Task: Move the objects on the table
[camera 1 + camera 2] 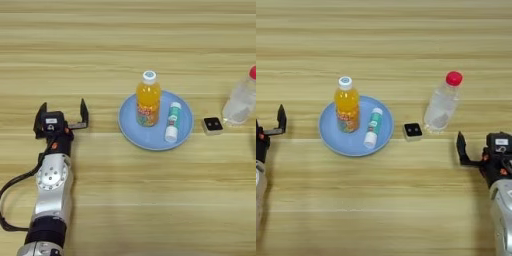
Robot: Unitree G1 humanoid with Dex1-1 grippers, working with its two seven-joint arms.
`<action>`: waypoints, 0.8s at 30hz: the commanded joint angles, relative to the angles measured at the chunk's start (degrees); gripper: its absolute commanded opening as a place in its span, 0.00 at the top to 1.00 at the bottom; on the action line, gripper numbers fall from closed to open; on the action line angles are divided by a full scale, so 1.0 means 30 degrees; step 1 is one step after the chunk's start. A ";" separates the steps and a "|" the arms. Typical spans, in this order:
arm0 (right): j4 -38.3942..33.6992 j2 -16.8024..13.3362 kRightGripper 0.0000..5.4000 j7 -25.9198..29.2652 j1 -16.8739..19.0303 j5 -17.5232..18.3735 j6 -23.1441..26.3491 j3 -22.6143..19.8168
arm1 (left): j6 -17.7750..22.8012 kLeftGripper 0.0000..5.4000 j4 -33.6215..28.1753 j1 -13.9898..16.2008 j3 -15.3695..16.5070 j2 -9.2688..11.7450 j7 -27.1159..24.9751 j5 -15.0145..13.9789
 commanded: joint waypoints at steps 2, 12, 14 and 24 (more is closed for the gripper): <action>-0.1177 0.0086 0.00 0.0928 0.0403 0.0173 0.0828 0.1059 | -0.0094 0.00 0.0271 -0.0019 -0.0030 -0.0002 0.0179 0.0221; -0.0766 0.0740 0.00 0.1126 -0.0372 -0.0365 0.0936 0.2779 | -0.0139 0.00 0.0570 -0.0179 0.0061 0.0127 0.0265 0.0205; -0.0680 0.0796 0.00 0.1111 -0.0447 -0.0444 0.0939 0.2994 | -0.0150 0.00 0.0613 -0.0194 0.0073 0.0146 0.0267 0.0202; 0.0355 0.1005 0.00 0.1193 -0.0864 -0.0801 0.0816 0.3884 | -0.0212 0.00 0.0720 -0.0190 0.0097 0.0188 0.0267 0.0188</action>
